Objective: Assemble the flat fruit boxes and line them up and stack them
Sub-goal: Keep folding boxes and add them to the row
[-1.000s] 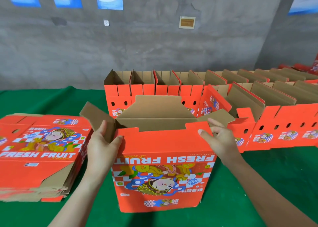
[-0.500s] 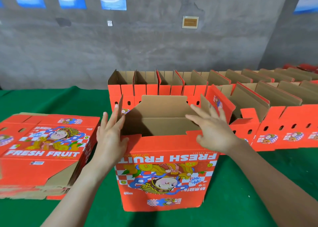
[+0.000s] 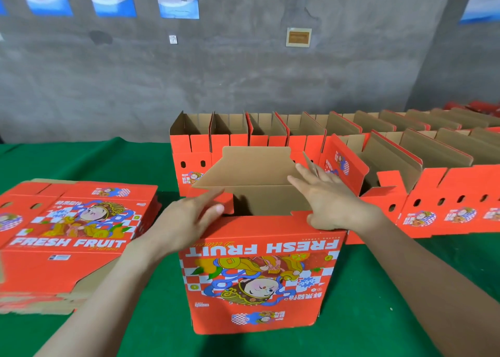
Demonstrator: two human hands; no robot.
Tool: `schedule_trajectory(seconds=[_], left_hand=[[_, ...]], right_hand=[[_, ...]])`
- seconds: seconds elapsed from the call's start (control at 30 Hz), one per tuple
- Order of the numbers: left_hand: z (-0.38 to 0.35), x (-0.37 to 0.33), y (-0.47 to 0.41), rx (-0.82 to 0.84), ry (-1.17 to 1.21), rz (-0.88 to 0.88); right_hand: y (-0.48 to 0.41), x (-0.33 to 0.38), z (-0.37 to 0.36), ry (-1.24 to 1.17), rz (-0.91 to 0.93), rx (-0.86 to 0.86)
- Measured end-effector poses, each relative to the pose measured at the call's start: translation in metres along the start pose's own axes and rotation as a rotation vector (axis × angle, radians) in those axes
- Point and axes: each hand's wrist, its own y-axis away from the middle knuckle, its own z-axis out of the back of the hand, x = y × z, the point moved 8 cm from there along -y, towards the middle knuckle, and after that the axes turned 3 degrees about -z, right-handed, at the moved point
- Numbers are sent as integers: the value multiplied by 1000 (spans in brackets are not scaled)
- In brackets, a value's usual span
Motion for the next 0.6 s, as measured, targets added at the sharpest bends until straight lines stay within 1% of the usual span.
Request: schedule_trajectory(seconds=[0.1, 0.13, 0.2, 0.23, 0.3, 0.37, 0.43, 0.47, 0.53, 0.57, 0.6], left_hand=[[4, 9, -21, -50, -111, 129], [1, 11, -27, -28, -193, 172], [-9, 20, -34, 70, -339, 255], [-14, 25, -35, 119, -330, 281], [-24, 36, -38, 191, -199, 294], [-24, 40, -38, 199, -96, 282], [-22, 41, -38, 187, -96, 274], [-21, 41, -37, 182, -96, 270], [-21, 40, -37, 176, -80, 264], [-21, 39, -37, 173, -74, 264], [-21, 39, -37, 171, -71, 264]], right_hand=[[1, -2, -2, -39, 9, -45], [1, -3, -2, -49, 15, -64], [2, -5, -4, -94, 32, -104], [3, -7, -4, -135, 50, -136], [9, -6, 2, -248, 124, -266], [19, -6, 10, -355, 196, -457], [27, -10, 15, -495, 217, -612], [27, -15, 13, -613, 207, -628], [24, -25, 0, -855, 159, -522], [23, -26, -7, -895, 154, -443], [23, -25, -14, -870, 158, -374]])
